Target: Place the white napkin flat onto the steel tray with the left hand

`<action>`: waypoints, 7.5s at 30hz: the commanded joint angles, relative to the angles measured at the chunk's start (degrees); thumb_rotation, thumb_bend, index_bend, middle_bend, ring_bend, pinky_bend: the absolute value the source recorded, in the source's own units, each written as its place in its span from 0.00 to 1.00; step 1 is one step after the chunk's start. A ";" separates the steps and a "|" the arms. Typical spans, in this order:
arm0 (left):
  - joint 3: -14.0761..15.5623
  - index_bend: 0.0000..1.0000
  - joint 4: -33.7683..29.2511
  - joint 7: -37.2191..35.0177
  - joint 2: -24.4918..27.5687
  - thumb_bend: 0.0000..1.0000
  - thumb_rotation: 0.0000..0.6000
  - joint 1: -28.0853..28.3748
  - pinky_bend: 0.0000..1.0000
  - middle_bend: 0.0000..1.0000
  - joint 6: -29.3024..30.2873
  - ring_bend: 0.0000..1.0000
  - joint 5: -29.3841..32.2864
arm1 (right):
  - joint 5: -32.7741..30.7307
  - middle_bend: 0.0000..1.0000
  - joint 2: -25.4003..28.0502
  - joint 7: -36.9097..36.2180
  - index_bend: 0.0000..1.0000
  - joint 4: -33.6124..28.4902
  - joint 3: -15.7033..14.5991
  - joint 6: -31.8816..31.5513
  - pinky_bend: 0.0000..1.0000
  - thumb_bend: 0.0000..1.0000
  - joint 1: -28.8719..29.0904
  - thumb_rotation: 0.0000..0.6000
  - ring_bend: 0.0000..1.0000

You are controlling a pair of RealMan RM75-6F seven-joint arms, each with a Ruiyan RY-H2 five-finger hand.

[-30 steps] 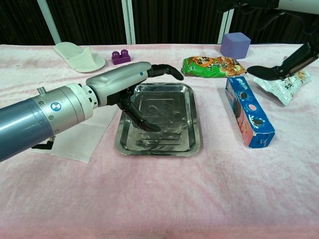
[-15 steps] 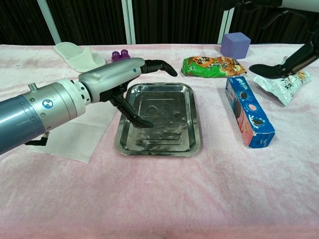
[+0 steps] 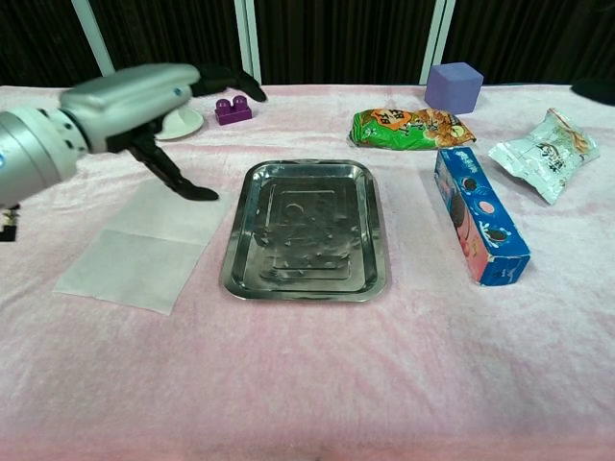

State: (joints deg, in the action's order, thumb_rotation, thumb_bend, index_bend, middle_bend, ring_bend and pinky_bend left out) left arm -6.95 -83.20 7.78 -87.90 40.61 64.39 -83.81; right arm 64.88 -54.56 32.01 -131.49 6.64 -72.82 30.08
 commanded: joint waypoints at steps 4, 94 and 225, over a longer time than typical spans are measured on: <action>2.84 0.16 -5.43 1.45 11.10 0.13 1.00 -7.71 0.00 0.07 6.14 0.00 1.43 | 11.24 0.00 11.71 -17.45 0.00 6.18 -4.83 -2.15 0.16 0.30 -9.45 1.00 0.05; 10.63 0.53 24.68 -8.74 -9.98 0.38 1.00 -17.59 0.00 0.17 7.85 0.00 -8.85 | 24.99 0.00 -12.04 -26.86 0.00 34.68 -6.15 -18.54 0.16 0.31 -30.90 1.00 0.05; -10.22 0.58 0.74 26.10 -29.18 0.45 1.00 -4.88 0.00 0.19 2.49 0.00 25.20 | 20.21 0.00 -9.41 -24.03 0.00 30.08 -6.25 -12.69 0.16 0.31 -31.36 1.00 0.05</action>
State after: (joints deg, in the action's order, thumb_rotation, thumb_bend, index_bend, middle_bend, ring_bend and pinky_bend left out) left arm -16.92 -82.92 34.15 -116.93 35.46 66.86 -58.60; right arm 85.10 -63.96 7.98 -101.41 0.39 -85.51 -1.28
